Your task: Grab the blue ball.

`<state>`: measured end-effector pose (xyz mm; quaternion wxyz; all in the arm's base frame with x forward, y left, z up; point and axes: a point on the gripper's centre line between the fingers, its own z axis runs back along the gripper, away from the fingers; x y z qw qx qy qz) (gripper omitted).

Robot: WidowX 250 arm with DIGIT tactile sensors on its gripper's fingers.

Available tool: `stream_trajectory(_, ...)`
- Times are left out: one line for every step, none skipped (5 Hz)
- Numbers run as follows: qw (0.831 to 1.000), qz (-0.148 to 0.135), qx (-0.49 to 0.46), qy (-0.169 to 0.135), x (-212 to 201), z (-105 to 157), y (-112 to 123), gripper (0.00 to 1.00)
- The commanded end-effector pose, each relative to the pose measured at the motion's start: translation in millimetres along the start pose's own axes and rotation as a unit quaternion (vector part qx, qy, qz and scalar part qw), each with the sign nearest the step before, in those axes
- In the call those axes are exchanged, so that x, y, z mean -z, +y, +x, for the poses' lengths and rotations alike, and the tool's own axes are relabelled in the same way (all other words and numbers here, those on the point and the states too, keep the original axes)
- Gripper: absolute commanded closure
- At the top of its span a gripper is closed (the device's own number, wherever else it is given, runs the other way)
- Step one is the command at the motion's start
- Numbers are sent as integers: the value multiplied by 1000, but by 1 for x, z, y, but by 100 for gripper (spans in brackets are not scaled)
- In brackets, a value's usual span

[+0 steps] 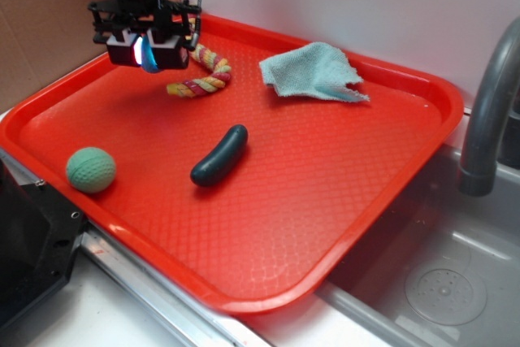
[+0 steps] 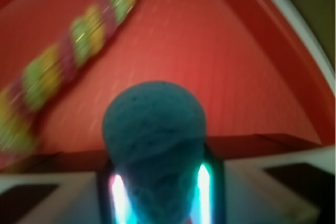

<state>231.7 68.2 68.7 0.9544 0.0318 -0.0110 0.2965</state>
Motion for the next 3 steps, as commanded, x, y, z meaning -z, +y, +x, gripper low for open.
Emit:
stream_trajectory(990, -66, 125, 23, -88, -72, -33, 100)
stream_trajectory(979, -90, 185, 8, -114, -109, -34, 100)
stream_trajectory(976, -103, 192, -7, -121, -124, -26, 100)
